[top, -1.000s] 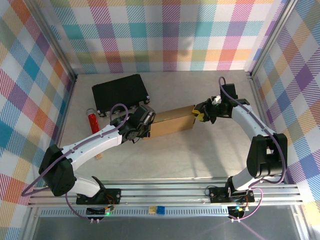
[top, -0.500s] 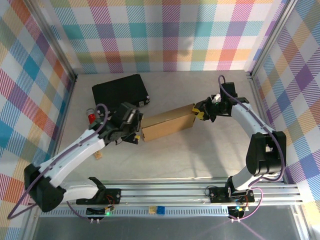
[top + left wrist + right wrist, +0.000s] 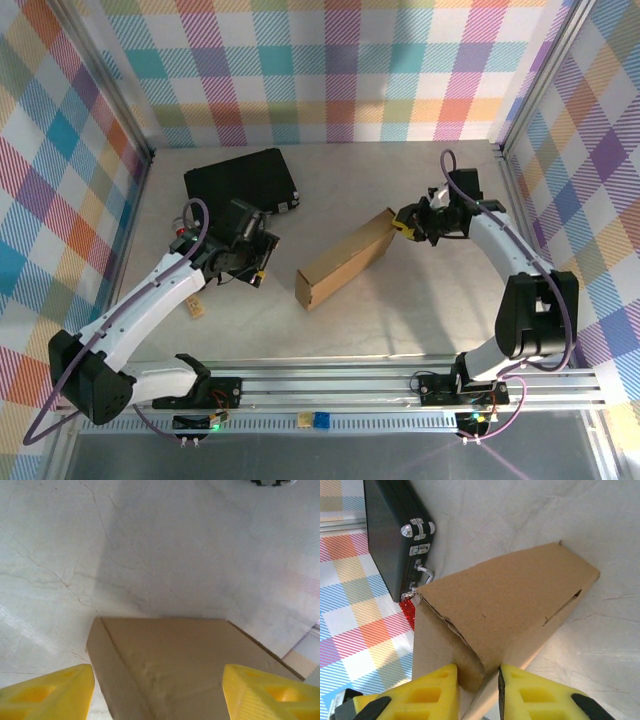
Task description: Fold the paper box
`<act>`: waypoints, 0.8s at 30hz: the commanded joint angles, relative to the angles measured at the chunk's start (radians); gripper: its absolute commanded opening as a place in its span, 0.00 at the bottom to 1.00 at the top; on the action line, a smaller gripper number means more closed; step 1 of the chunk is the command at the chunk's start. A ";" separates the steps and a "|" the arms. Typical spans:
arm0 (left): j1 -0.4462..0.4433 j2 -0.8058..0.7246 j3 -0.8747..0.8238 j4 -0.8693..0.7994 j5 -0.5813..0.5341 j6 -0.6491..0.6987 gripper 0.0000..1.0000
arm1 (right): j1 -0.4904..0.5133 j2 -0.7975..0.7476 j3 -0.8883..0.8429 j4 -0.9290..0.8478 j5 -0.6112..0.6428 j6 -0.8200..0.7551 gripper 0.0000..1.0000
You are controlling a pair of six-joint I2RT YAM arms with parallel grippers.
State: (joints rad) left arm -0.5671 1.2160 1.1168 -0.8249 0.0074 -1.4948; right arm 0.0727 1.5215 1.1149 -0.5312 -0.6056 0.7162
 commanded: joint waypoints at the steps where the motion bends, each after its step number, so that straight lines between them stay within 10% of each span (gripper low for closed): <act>1: 0.003 -0.001 -0.009 0.051 0.030 0.060 0.67 | -0.019 0.053 -0.071 -0.151 0.226 -0.063 0.24; 24: -0.025 0.127 -0.003 0.163 0.044 0.087 0.67 | 0.004 -0.207 -0.354 -0.034 0.261 0.318 0.23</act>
State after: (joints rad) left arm -0.5819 1.3300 1.1156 -0.6930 0.0441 -1.4227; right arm 0.0635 1.3365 0.7940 -0.6102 -0.3340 0.9276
